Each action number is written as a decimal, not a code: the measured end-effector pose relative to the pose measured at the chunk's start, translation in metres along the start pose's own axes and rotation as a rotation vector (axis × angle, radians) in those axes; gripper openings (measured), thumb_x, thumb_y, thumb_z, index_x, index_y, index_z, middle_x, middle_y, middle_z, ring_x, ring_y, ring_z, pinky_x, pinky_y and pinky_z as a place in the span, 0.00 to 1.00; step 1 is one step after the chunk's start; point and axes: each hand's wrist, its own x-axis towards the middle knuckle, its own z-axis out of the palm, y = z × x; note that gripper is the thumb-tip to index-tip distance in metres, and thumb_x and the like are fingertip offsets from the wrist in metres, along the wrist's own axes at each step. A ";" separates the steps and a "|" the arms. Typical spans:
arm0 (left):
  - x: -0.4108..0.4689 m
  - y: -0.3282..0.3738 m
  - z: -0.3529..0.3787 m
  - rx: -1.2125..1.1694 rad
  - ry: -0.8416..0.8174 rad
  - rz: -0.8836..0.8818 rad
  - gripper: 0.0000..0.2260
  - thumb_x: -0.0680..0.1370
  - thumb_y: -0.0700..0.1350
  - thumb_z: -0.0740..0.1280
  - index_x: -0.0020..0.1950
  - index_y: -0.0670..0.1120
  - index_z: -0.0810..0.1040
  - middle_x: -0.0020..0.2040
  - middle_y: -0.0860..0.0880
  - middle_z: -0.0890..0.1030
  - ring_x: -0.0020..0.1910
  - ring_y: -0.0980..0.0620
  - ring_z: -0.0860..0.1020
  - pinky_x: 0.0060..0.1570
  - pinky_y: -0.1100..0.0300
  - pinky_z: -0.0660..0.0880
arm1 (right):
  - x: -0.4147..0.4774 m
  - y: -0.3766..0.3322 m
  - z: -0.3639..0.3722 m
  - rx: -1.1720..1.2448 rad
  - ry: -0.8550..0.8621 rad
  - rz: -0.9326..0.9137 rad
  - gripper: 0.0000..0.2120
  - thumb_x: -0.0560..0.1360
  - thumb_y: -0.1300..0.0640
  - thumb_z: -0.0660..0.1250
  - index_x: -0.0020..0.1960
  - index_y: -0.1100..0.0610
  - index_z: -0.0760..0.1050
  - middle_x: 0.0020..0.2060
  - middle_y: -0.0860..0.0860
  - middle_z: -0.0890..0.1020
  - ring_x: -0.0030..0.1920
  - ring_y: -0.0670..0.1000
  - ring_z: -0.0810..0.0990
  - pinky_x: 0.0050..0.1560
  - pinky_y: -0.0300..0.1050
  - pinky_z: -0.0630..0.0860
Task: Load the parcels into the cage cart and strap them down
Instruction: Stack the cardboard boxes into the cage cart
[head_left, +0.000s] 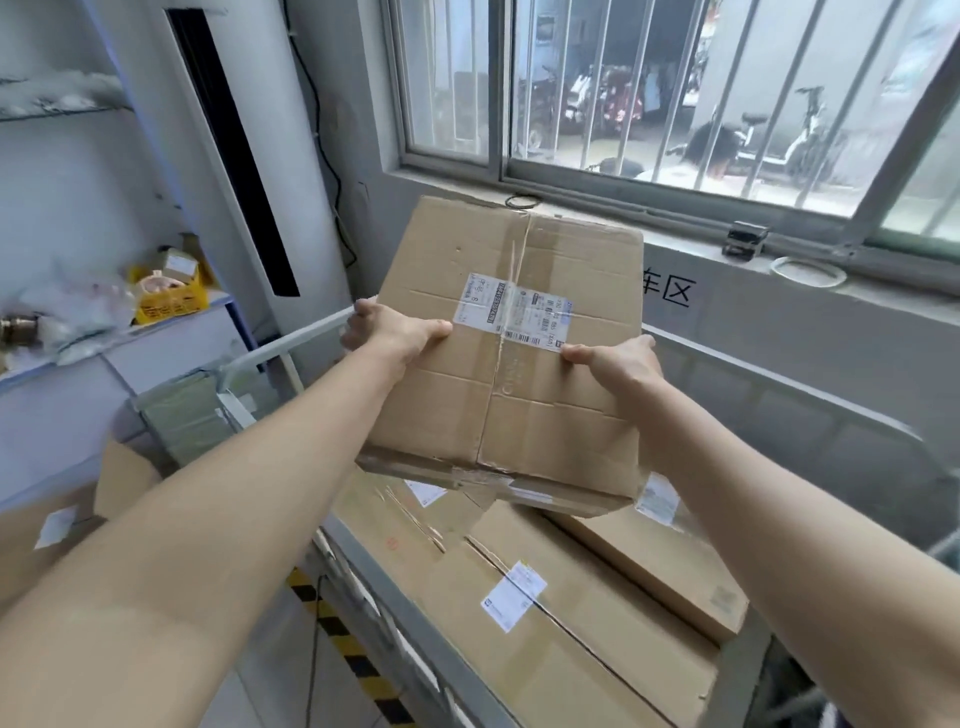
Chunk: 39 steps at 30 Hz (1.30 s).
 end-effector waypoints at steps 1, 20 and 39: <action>0.016 0.001 0.002 0.007 -0.018 0.006 0.47 0.63 0.58 0.78 0.71 0.40 0.57 0.71 0.42 0.63 0.70 0.41 0.61 0.70 0.50 0.59 | 0.006 -0.006 0.009 0.004 0.019 0.008 0.44 0.66 0.44 0.77 0.70 0.62 0.57 0.68 0.59 0.70 0.65 0.60 0.73 0.59 0.50 0.71; 0.213 0.026 0.047 0.064 -0.277 0.108 0.44 0.65 0.58 0.76 0.69 0.39 0.58 0.70 0.43 0.63 0.70 0.41 0.60 0.70 0.47 0.59 | 0.104 -0.071 0.119 0.093 0.273 0.141 0.43 0.65 0.46 0.78 0.69 0.61 0.59 0.68 0.58 0.70 0.65 0.59 0.72 0.64 0.53 0.71; 0.399 -0.062 0.181 0.186 -0.511 -0.031 0.49 0.65 0.56 0.77 0.74 0.38 0.52 0.75 0.41 0.59 0.73 0.41 0.58 0.71 0.50 0.57 | 0.254 -0.025 0.278 0.006 0.247 0.435 0.42 0.67 0.46 0.76 0.70 0.62 0.58 0.69 0.59 0.69 0.66 0.61 0.71 0.62 0.52 0.70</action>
